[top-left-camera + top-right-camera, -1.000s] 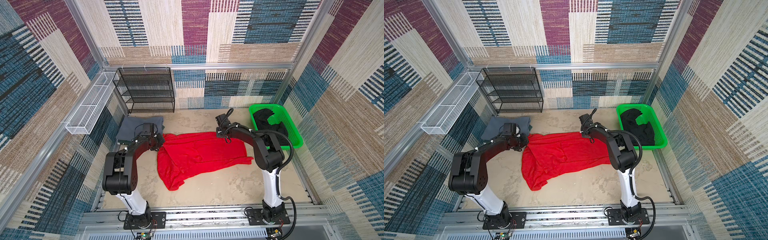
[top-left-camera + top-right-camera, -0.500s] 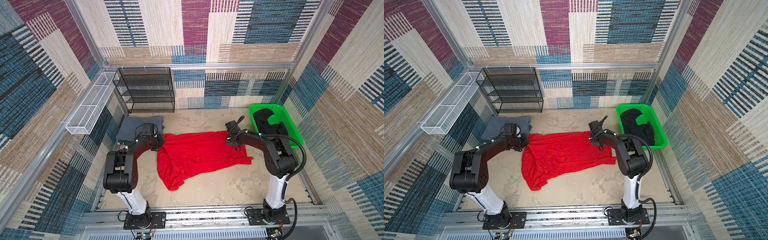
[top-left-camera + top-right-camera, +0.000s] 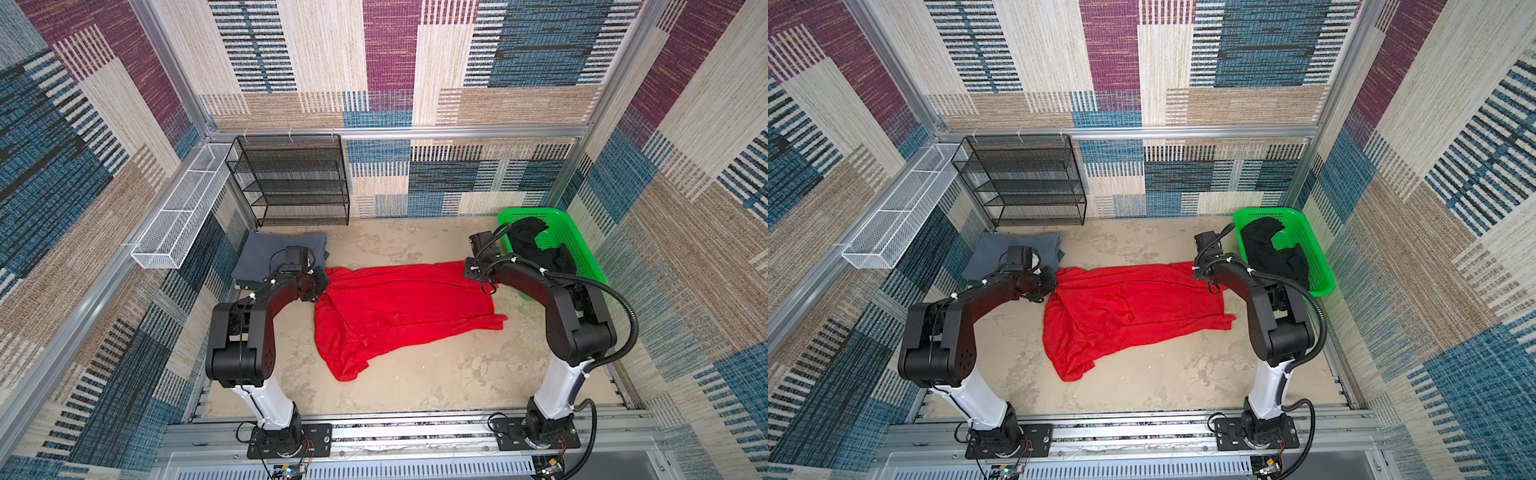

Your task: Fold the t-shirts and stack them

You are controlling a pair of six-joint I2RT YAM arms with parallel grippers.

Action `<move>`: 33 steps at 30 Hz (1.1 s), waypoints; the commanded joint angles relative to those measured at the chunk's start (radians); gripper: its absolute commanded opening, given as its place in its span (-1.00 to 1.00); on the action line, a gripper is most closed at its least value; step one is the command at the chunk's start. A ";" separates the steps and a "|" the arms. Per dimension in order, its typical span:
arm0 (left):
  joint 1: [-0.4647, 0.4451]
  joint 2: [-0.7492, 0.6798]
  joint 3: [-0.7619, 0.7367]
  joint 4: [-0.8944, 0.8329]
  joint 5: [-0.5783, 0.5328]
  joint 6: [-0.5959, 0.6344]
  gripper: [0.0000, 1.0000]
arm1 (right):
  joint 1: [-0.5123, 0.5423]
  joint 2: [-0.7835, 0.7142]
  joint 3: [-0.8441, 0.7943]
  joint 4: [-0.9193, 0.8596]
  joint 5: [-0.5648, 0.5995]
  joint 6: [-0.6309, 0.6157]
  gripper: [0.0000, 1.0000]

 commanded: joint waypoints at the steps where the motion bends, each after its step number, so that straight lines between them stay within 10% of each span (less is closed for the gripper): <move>1: 0.002 -0.006 -0.001 0.008 -0.008 0.005 -1.00 | -0.027 0.014 0.038 0.005 0.001 -0.003 -0.20; 19: 0.014 -0.013 0.002 -0.006 -0.007 0.011 -1.00 | -0.051 0.225 0.171 -0.015 0.065 -0.037 -0.31; 33: 0.018 -0.001 0.010 -0.014 -0.004 0.013 -1.00 | -0.068 0.322 0.267 0.005 0.032 -0.060 -1.00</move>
